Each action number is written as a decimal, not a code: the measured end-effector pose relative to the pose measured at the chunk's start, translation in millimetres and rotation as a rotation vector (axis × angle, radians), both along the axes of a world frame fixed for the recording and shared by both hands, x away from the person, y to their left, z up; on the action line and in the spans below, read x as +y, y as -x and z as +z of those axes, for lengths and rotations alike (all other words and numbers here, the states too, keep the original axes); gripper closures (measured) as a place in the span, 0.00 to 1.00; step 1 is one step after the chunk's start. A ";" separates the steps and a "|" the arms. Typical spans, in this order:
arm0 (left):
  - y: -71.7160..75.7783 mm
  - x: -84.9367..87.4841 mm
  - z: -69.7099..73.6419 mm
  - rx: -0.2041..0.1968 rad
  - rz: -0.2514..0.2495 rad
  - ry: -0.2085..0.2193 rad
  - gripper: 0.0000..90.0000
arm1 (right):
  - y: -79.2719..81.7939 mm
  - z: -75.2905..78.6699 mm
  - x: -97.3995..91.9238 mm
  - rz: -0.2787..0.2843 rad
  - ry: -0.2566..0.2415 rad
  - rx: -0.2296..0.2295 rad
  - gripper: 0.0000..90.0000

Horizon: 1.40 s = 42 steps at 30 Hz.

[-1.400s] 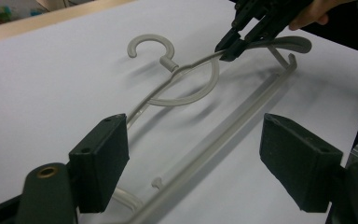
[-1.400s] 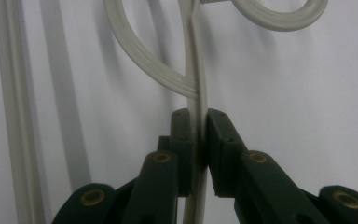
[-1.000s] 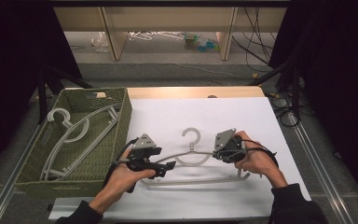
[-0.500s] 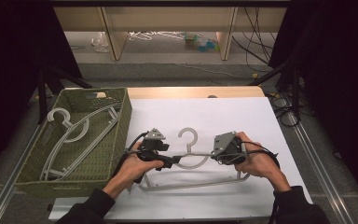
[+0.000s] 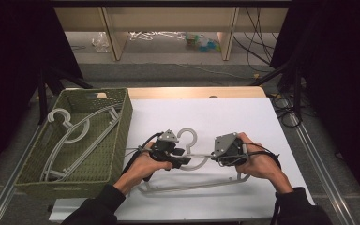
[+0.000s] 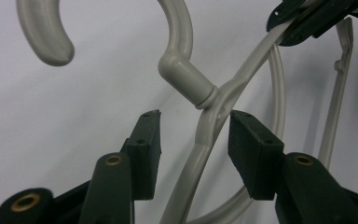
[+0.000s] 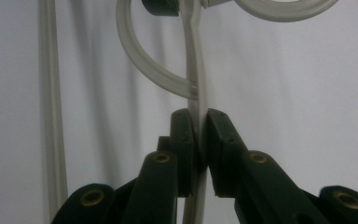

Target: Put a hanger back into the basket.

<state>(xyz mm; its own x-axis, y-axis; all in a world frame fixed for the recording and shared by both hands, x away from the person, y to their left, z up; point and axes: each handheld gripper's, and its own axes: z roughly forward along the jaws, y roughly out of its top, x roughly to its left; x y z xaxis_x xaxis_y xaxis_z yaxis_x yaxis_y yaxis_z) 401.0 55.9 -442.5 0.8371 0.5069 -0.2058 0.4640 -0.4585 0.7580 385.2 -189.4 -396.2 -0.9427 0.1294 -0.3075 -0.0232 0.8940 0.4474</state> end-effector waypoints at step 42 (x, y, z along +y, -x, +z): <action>6.3 38.5 39.2 -0.008 0.079 0.121 0.89 | 8.7 15.0 -22.2 -0.299 -0.396 -0.005 0.38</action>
